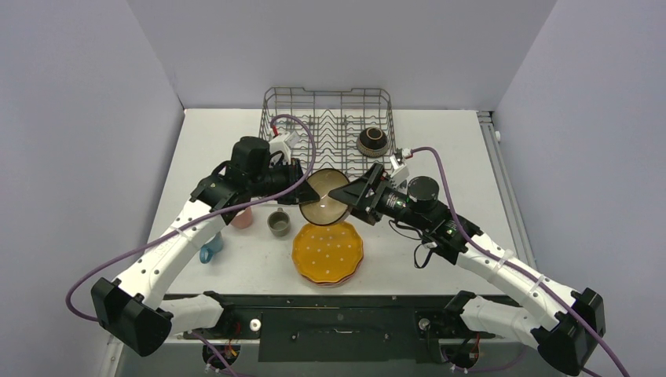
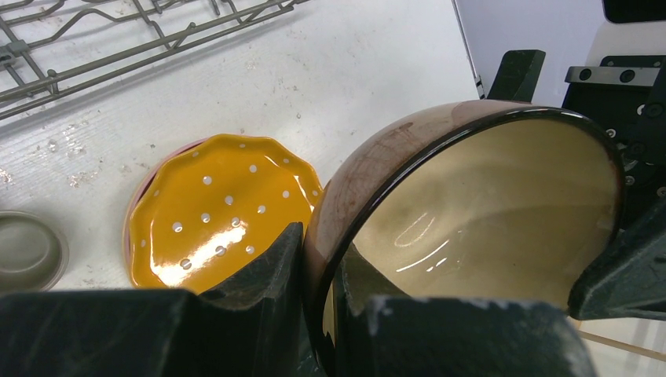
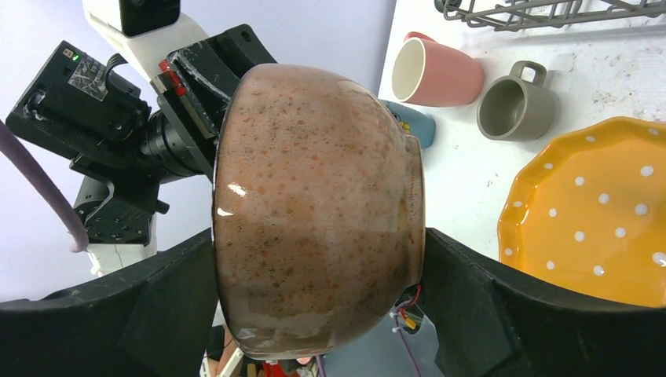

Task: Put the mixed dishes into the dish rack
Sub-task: Pick up the bowl from the corner of the board.

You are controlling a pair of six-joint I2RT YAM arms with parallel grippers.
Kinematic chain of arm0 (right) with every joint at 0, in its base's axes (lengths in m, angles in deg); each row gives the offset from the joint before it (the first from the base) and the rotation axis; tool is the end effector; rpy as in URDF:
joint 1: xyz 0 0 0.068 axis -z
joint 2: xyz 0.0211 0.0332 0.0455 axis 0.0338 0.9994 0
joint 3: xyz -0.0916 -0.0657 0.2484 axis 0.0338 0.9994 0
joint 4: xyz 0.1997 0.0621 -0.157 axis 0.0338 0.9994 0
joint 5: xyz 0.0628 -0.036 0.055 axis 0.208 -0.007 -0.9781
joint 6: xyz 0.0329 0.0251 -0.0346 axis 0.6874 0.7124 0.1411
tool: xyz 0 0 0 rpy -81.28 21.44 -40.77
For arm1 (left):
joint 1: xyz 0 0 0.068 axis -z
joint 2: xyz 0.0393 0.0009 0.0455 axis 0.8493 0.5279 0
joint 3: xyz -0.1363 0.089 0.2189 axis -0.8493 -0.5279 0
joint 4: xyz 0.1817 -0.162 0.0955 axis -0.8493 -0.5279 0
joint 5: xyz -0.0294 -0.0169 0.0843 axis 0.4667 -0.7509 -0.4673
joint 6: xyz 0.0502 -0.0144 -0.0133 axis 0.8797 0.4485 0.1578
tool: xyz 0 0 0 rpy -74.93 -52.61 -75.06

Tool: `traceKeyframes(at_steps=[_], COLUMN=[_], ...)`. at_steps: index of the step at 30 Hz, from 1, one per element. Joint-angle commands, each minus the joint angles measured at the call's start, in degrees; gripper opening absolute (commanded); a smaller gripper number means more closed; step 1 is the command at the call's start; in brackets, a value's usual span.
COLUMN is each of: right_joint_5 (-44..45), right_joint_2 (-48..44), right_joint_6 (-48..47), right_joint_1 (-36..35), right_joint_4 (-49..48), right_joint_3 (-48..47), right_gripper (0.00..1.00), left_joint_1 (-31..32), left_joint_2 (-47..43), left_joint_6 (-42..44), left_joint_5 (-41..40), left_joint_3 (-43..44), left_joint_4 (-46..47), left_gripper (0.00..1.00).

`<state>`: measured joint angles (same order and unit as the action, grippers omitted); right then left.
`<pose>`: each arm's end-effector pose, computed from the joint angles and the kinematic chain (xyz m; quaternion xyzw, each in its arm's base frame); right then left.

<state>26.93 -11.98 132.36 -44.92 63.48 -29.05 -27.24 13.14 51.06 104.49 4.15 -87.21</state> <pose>0.1661 0.1719 0.3297 0.0859 0.7600 0.6060 0.2188 0.2152 -0.1462 0.3585 0.1017 0.8625 -0.3975 0.2963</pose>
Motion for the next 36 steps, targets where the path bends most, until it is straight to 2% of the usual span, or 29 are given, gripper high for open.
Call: traceKeyframes(at_steps=[1, 36], right_joint_5=[-0.4, 2.0], right_joint_2=[-0.1, -2.2], right_joint_6=[1.1, 3.7], right_joint_1=[-0.6, -1.8], right_joint_4=[-4.2, -9.0], right_joint_3=[-0.4, 2.7], right_gripper=[0.84, 0.76], left_joint_1=[-0.2, 0.2], left_joint_2=[-0.8, 0.5], left_joint_6=[-0.7, -1.5], left_joint_5=[4.1, 5.7], left_joint_3=[5.0, 3.8], left_joint_4=[7.3, 8.9], left_gripper=[0.0, 0.0])
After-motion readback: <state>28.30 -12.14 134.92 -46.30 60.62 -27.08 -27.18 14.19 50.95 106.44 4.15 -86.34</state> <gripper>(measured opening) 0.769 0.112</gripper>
